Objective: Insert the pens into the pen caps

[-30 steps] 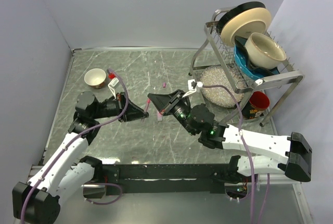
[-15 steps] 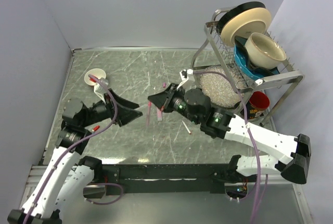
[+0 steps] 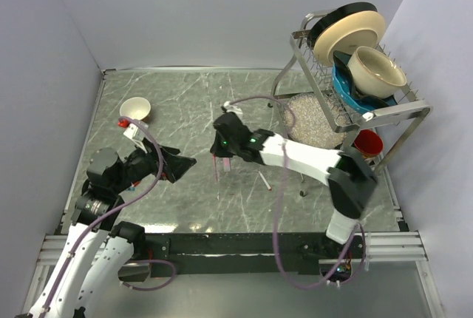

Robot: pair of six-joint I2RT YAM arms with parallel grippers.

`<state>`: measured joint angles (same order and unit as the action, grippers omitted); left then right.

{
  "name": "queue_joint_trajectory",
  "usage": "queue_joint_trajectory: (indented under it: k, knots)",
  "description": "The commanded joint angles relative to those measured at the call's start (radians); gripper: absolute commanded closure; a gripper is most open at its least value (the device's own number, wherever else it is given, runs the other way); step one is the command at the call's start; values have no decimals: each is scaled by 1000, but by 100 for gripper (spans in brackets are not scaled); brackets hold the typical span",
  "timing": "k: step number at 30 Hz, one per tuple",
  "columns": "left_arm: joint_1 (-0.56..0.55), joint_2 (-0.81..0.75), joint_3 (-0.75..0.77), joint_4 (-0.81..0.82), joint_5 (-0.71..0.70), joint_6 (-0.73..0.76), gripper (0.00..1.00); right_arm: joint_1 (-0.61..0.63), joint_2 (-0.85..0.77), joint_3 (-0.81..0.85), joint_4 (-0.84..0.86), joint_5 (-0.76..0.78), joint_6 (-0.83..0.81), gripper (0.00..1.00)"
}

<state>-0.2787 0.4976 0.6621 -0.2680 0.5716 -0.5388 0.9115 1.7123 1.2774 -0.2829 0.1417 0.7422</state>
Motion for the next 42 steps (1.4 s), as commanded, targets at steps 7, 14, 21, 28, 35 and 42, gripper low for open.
queue_joint_trajectory:
  k: [7, 14, 21, 28, 35, 42]
  knots:
    - [4, -50, 36, -46, -154, 26, 1, -11, 357, 370, -173, 113, -27, 97]
    - [3, -51, 47, -74, -217, 22, 1, -23, 448, 436, -226, 194, -38, 91]
    - [3, -37, 54, -96, -321, -15, 1, -28, 483, 448, -257, 217, -44, 69]
    - [4, 8, 60, -138, -568, -318, 1, -31, 422, 470, -276, 230, -67, 50]
    - [4, 96, 180, -403, -846, -805, 13, -30, 189, 324, -179, 173, -109, 47]
    - [7, 372, 297, -611, -900, -1104, 21, -17, -83, 107, -89, 133, -112, 48]
